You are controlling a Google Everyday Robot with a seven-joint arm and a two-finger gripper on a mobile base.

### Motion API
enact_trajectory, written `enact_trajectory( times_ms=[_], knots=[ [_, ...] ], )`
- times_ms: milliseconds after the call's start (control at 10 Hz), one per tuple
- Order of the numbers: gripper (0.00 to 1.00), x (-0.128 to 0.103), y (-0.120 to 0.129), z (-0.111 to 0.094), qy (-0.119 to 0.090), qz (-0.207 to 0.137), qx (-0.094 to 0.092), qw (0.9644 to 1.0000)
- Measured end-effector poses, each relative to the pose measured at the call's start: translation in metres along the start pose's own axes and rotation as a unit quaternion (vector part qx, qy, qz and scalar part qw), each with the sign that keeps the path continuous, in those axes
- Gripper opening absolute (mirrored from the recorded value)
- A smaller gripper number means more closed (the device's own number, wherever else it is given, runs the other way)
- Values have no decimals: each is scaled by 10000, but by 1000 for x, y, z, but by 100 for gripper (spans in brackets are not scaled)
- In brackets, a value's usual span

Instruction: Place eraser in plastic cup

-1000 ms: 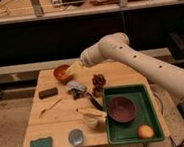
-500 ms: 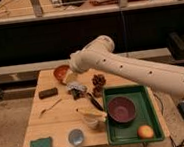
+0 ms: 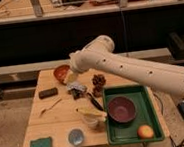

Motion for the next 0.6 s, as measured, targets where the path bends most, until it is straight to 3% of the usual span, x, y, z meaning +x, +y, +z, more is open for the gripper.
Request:
enact_trajectory(
  times_ms=[100,300,500,600],
  knots=[
    [80,1,9,1,142,-69,124,9998],
    [80,27,36,23,478,-489,452,9966],
    [80,58,42,47,508,-896,591,9929],
    [80,82,36,64,447,-1184,705,9895]
  ],
)
